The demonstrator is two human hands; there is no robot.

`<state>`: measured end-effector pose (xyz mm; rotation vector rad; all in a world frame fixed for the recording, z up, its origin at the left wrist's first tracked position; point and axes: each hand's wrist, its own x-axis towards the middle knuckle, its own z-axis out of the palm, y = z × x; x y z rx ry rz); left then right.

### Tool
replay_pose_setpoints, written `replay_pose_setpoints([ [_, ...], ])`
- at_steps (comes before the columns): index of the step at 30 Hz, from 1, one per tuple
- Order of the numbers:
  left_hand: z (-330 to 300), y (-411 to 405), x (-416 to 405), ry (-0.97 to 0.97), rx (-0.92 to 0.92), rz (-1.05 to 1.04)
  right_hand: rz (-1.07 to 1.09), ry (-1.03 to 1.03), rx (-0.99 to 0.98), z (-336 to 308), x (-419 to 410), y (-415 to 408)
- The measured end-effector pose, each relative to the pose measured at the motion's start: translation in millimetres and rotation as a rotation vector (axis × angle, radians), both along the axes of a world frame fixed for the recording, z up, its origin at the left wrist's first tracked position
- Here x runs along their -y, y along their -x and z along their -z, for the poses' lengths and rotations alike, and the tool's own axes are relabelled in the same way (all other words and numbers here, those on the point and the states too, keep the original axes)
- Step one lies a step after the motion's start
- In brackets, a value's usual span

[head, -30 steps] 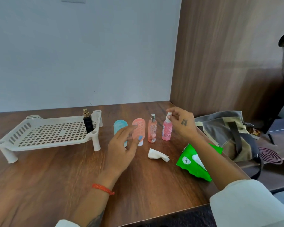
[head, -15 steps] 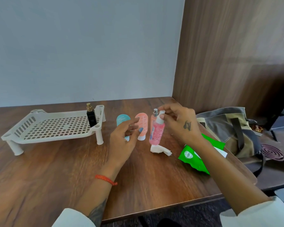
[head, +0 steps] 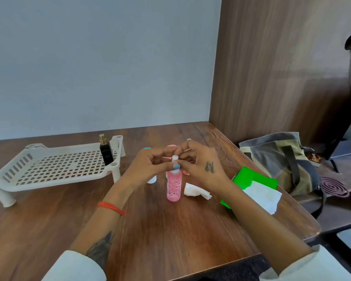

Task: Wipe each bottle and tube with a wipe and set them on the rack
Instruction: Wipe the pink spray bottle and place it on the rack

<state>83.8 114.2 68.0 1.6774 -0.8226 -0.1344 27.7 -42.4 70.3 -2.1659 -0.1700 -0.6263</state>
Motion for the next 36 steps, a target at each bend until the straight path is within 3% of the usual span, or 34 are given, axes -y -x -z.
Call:
replay_pose_setpoints([
  [8, 14.9, -6.8, -8.5, 0.074, -0.068, -0.054, -0.08, -0.078, 0.031, 5.7, -2.8, -2.3],
  [13, 15.2, -5.5, -6.1, 0.076, -0.084, -0.047, 0.046, -0.056, 0.065, 16.4, 2.6, 4.1],
  [16, 18.1, -7.1, -5.8, 0.081, -0.111, -0.061, 0.165, 0.219, 0.066, 28.3, 14.7, 10.0],
  [19, 20.0, -7.4, -3.8, 0.084, -0.124, -0.119, 0.142, 0.499, -0.212, 39.3, 20.1, 16.0],
  [22, 20.3, -6.6, -2.9, 0.091, -0.117, -0.167, 0.082, 0.588, -0.347, 50.1, 17.6, 17.8],
  [26, 19.2, -6.8, -6.7, 0.11, -0.129, -0.184, 0.098, 0.599, -0.37, 56.7, 18.9, 11.2],
  [29, 18.1, -8.2, -8.2, 0.098, -0.136, -0.188, 0.175, 0.439, -0.212, 58.0, 20.0, 7.1],
  [32, 17.3, -8.4, -8.3, 0.096, -0.127, -0.203, 0.241, 0.21, 0.185, 48.6, 13.3, 7.4],
  [36, 18.1, -6.9, -7.6, 0.121, -0.135, -0.215, 0.195, 0.212, 0.499, 49.7, -2.0, 8.2],
])
